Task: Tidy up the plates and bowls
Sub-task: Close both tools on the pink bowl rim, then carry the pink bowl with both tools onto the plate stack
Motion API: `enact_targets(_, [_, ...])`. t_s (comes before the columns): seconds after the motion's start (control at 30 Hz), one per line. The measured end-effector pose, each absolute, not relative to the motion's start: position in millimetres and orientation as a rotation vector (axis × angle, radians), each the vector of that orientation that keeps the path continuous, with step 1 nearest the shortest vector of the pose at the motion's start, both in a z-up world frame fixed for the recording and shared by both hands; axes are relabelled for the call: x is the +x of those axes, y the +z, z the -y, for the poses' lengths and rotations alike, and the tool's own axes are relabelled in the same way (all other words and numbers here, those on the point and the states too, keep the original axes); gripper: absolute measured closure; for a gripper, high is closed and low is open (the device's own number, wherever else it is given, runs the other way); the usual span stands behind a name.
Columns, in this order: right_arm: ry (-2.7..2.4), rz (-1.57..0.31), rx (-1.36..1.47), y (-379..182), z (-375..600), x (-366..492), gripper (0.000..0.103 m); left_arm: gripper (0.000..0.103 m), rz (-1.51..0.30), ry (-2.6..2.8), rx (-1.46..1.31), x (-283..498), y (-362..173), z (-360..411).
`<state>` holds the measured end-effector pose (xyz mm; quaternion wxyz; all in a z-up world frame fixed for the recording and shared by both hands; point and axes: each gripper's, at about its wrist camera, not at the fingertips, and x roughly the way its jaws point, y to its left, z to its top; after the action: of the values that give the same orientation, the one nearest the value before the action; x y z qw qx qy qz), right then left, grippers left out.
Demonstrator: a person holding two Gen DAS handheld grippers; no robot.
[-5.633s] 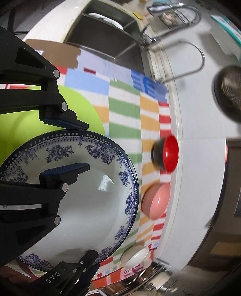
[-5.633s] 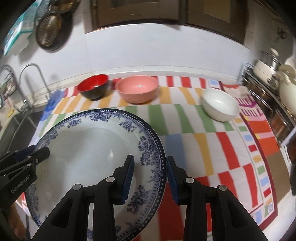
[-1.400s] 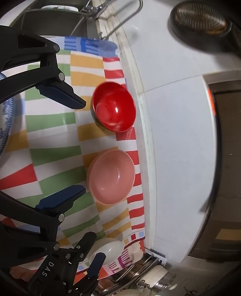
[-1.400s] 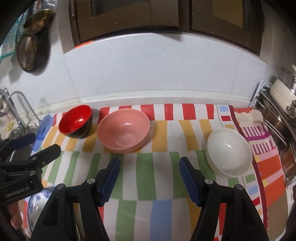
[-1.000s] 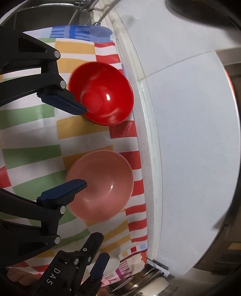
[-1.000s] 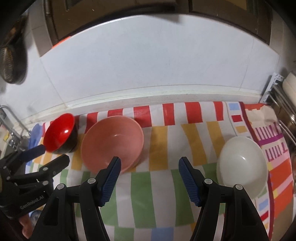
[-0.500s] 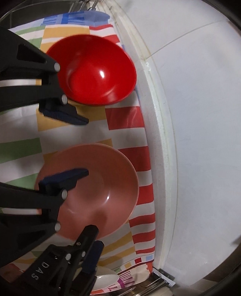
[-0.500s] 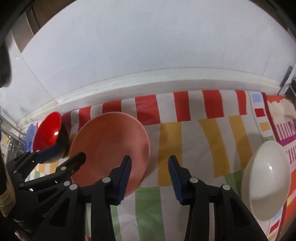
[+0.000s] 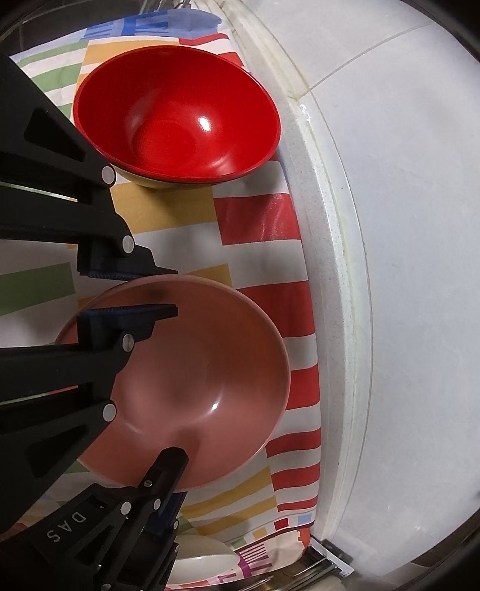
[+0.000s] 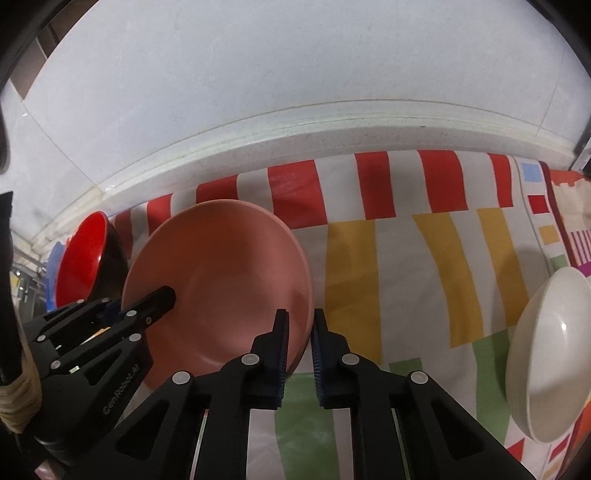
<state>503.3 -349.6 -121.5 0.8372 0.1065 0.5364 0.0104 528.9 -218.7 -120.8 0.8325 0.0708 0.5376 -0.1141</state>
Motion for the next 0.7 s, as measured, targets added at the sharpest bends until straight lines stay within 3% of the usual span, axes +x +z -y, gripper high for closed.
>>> enact_targets(0.7, [-0.024,-1.058,0.236,-77,351,417,0.090,0.089,-1.058,-0.367,0.166,431,-65,232])
